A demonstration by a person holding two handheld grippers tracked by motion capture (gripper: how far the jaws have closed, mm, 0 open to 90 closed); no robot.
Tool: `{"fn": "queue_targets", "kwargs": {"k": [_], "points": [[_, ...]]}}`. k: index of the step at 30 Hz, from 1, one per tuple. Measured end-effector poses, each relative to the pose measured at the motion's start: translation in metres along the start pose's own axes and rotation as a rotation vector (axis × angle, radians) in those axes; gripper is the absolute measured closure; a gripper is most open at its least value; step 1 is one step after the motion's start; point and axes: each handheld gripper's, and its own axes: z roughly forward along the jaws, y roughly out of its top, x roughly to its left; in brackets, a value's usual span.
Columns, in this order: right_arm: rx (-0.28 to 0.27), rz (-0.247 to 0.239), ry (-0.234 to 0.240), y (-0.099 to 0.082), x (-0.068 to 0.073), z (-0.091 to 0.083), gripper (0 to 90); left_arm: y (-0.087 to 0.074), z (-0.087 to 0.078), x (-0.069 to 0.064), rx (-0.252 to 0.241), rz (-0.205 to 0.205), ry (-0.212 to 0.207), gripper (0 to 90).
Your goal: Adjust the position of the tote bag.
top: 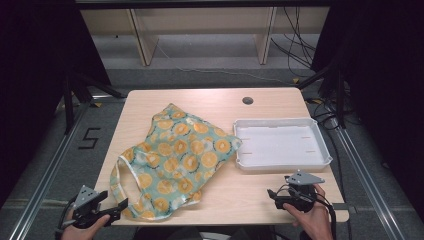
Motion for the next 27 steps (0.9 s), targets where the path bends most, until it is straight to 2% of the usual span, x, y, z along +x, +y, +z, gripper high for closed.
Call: {"fn": "queue_targets", "kwargs": {"k": [3,4,7,8,12,14,16,22,23,27], "points": [[0.001,0.02,0.0,-0.0004,0.0011,0.0002,21.6,-0.0001,0.0001,0.0,0.001,-0.001,0.001,16.8],[-0.012,0.008,-0.023,-0.0007,0.0014,0.0005,21.6,0.0001,0.0002,0.0,0.002,0.001,0.002,16.8],[-0.002,0.014,-0.018,-0.0003,0.0019,0.0006,21.6,0.0,0.0008,-0.0005,-0.002,-0.005,0.001,16.9],[-0.005,-0.009,-0.021,-0.0007,0.0007,0.0015,21.6,-0.0002,0.0011,0.0005,-0.001,0.001,0.0,16.8],[-0.007,-0.009,-0.023,-0.0005,0.0007,0.0014,21.6,0.0005,0.0005,0.0007,0.003,0.002,-0.001,16.8],[0.004,0.002,-0.006,-0.0004,0.0005,0.0021,21.6,0.0008,0.0005,0.0,0.002,-0.003,0.004,16.8],[0.008,0.008,-0.023,-0.0003,0.0015,0.0012,21.5,0.0005,0.0007,-0.0001,0.007,-0.003,0.002,16.9],[-0.002,0.024,-0.022,-0.0008,0.0052,0.0032,20.9,0.0004,0.002,-0.0012,0.007,-0.009,-0.008,17.3],[-0.016,-0.007,-0.018,-0.0002,0.0021,0.0043,20.7,0.0007,0.0012,-0.0015,0.014,-0.003,0.001,17.3],[-0.011,-0.014,-0.022,0.0004,0.0022,0.0041,20.1,0.0005,0.0014,-0.0016,0.014,-0.002,-0.001,17.3]]}}
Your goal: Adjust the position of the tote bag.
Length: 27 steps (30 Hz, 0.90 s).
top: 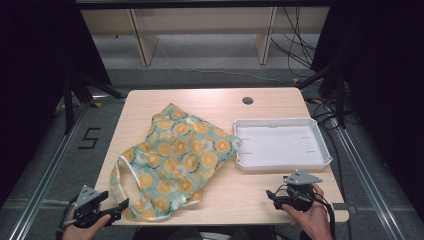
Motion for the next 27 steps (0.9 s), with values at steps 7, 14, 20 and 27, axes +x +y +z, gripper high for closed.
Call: {"fn": "queue_targets", "kwargs": {"k": [7,14,20,27], "points": [[0.005,0.009,0.026,0.002,0.004,0.002,19.0,0.002,0.001,0.0,-0.002,-0.001,-0.004,17.3],[0.008,-0.015,0.051,0.007,0.01,0.007,19.5,0.007,0.005,0.0,-0.006,0.002,-0.017,17.2],[-0.001,-0.052,0.076,0.02,0.021,0.014,21.9,0.029,0.014,0.01,-0.006,0.006,-0.004,16.1],[-0.003,-0.198,0.176,0.056,0.063,0.039,20.8,0.08,0.035,0.037,0.062,0.068,-0.058,23.2]]}}
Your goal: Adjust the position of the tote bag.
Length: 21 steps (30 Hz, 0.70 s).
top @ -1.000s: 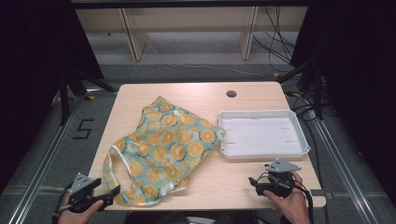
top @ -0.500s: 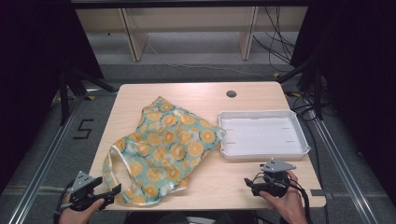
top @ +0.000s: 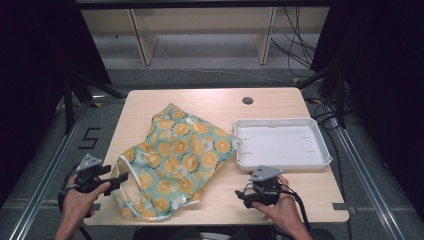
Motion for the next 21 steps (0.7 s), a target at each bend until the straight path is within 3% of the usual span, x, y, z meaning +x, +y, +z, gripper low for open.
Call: {"fn": "queue_targets", "kwargs": {"k": [2,5,6,9,10,11,14,15,17,18,21], "points": [[-0.004,-0.022,0.029,0.012,0.01,0.009,20.3,0.009,0.007,0.007,0.022,0.022,-0.007,23.5],[-0.01,-0.058,0.056,0.023,0.018,0.018,20.2,0.015,0.016,0.014,0.033,0.014,-0.01,24.0],[-0.013,-0.054,0.077,0.033,0.029,0.025,20.2,0.02,0.023,0.02,0.051,0.028,-0.025,23.9],[0.004,-0.129,0.131,0.044,0.04,0.037,19.9,0.028,0.031,0.024,0.056,0.05,-0.048,25.8],[0.004,-0.108,0.124,0.046,0.046,0.041,19.7,0.031,0.033,0.026,0.074,0.061,-0.06,26.0],[0.016,-0.14,0.143,0.049,0.048,0.044,19.4,0.033,0.034,0.027,0.082,0.068,-0.071,25.9],[0.027,-0.137,0.156,0.052,0.057,0.05,19.5,0.038,0.038,0.029,0.086,0.076,-0.103,29.5],[0.032,-0.161,0.172,0.055,0.063,0.056,19.1,0.039,0.039,0.03,0.086,0.076,-0.102,29.3],[0.04,-0.162,0.181,0.056,0.065,0.058,18.9,0.04,0.045,0.033,0.091,0.061,-0.107,29.1],[0.057,-0.158,0.193,0.057,0.07,0.062,18.9,0.039,0.053,0.038,0.108,0.04,-0.13,29.0],[0.072,-0.168,0.2,0.056,0.073,0.068,18.8,0.037,0.059,0.043,0.119,0.027,-0.125,28.9]]}}
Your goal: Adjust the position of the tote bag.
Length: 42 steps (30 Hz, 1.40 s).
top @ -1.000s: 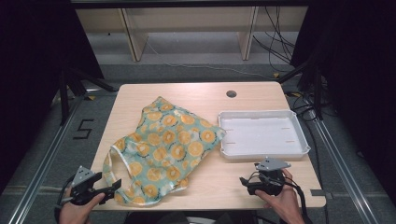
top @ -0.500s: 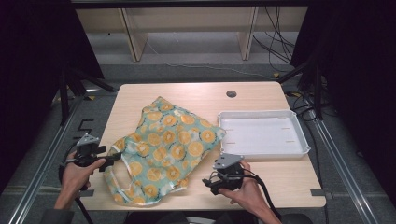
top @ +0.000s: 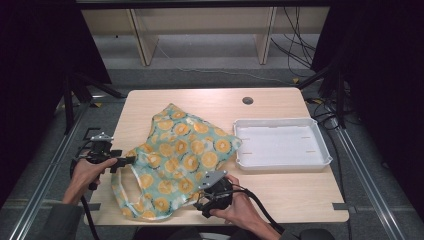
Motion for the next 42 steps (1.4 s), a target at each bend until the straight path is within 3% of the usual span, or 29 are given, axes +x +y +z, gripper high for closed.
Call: {"fn": "queue_targets", "kwargs": {"k": [1,2,6,11,13,14,15,16,18,20,21,23,24,26,27,29,31,33,35,37,42], "points": [[0.002,0.005,0.002,0.0,0.001,0.002,18.9,-0.001,0.003,0.003,0.034,0.0,-0.018,29.1],[0.006,0.006,0.0,-0.001,0.002,0.004,19.1,-0.003,0.008,0.004,0.019,0.0,-0.04,31.1],[0.025,-0.003,0.009,-0.002,0.004,0.011,23.9,-0.004,0.012,0.0,0.073,0.058,-0.017,50.7],[0.017,-0.054,0.012,-0.001,0.005,0.016,44.6,-0.008,0.012,-0.008,0.041,0.08,-0.019,77.9],[0.02,-0.066,0.011,0.001,0.006,0.018,53.9,-0.007,0.008,-0.011,0.081,0.091,-0.032,82.9],[0.02,-0.066,0.011,0.001,0.006,0.018,53.9,-0.007,0.008,-0.011,0.081,0.091,-0.032,84.9],[0.035,-0.093,0.003,0.002,0.007,0.019,66.2,-0.01,0.006,-0.015,0.09,0.122,-0.04,85.9],[0.035,-0.093,0.003,0.002,0.007,0.019,66.2,-0.01,0.006,-0.015,0.09,0.122,-0.04,86.4],[0.042,-0.125,0.032,0.001,0.005,0.018,84.6,-0.013,0.005,-0.02,0.097,0.141,-0.05,87.3],[0.051,-0.13,0.036,-0.002,0.001,0.013,89.4,-0.016,0.002,-0.026,0.095,0.159,-0.06,88.0],[0.045,-0.14,0.037,-0.003,-0.002,0.01,90.0,-0.021,-0.001,-0.033,0.072,0.141,-0.085,88.2],[0.053,-0.132,0.017,-0.008,-0.008,0.001,90.0,-0.026,-0.004,-0.041,0.064,0.15,-0.103,88.3],[0.048,-0.144,0.001,-0.011,-0.012,-0.004,90.0,-0.029,-0.006,-0.046,0.063,0.158,-0.106,88.3],[0.065,-0.112,-0.022,-0.018,-0.016,-0.02,90.0,-0.035,-0.01,-0.057,0.081,0.192,-0.139,88.3],[0.06,-0.139,-0.049,-0.022,-0.021,-0.027,90.0,-0.038,-0.011,-0.064,0.076,0.198,-0.148,88.4],[0.05,-0.098,-0.078,-0.031,-0.028,-0.042,90.0,-0.043,-0.011,-0.079,0.067,0.215,-0.183,88.3],[0.022,-0.099,-0.116,-0.04,-0.037,-0.055,90.0,-0.046,-0.008,-0.096,0.053,0.217,-0.221,88.3],[0.017,-0.061,-0.149,-0.046,-0.042,-0.066,90.0,-0.046,-0.005,-0.111,0.048,0.219,-0.245,88.3],[0.006,-0.053,-0.166,-0.051,-0.048,-0.075,90.0,-0.044,-0.002,-0.123,0.03,0.219,-0.271,88.3],[-0.007,-0.021,-0.178,-0.054,-0.053,-0.082,90.0,-0.042,-0.001,-0.134,0.018,0.239,-0.284,88.3],[0.002,-0.02,-0.191,-0.058,-0.063,-0.087,90.0,-0.04,-0.002,-0.144,0.009,0.263,-0.285,88.1]]}}
